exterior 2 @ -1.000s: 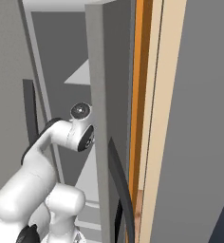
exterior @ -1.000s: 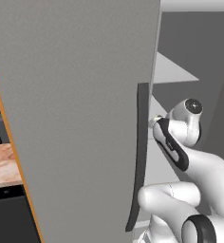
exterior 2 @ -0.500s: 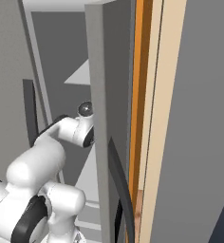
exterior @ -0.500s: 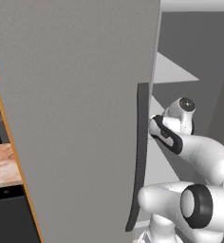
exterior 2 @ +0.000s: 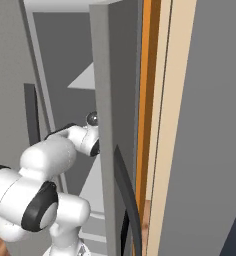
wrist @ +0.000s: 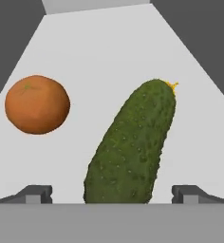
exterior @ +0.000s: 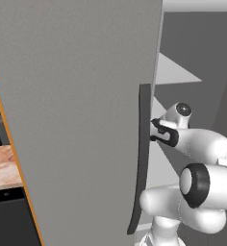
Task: Take the garlic, cucumber, and tangerine from the freezer and place them in the bowl on the counter.
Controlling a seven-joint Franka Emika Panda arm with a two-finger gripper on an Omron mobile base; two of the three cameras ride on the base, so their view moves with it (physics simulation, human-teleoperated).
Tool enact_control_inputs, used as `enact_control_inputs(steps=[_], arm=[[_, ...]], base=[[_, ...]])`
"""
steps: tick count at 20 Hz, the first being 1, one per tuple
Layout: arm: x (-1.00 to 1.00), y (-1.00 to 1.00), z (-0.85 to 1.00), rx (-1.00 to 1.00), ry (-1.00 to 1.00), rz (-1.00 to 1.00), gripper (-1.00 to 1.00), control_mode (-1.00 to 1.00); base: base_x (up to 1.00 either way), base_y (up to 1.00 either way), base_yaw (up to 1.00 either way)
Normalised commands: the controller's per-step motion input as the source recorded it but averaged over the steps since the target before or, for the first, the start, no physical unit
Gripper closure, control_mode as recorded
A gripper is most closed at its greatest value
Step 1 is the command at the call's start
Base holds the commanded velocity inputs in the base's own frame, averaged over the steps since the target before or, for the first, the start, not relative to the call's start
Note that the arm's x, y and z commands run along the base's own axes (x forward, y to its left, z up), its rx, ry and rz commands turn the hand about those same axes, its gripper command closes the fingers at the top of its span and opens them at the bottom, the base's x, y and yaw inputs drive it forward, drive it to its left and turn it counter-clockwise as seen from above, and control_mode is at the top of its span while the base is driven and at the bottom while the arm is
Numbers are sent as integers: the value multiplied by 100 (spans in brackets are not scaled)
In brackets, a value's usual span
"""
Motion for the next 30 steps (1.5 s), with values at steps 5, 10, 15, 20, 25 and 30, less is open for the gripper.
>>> enact_control_inputs(steps=[5, 10, 15, 20, 25, 30], arm=[[28, -5, -13, 0, 1, 0, -100, -100], [27, -6, -13, 0, 2, 0, -100, -100], [21, -4, -14, 0, 1, 0, 100, -100], [1, -8, -10, 0, 0, 0, 100, -100], [-34, -6, -1, 0, 0, 0, 100, -100], [-96, -1, 8, 0, 0, 0, 100, -100]], base=[[0, 0, 0], [0, 0, 0], [0, 0, 0], [0, 0, 0], [0, 0, 0], [0, 0, 0]])
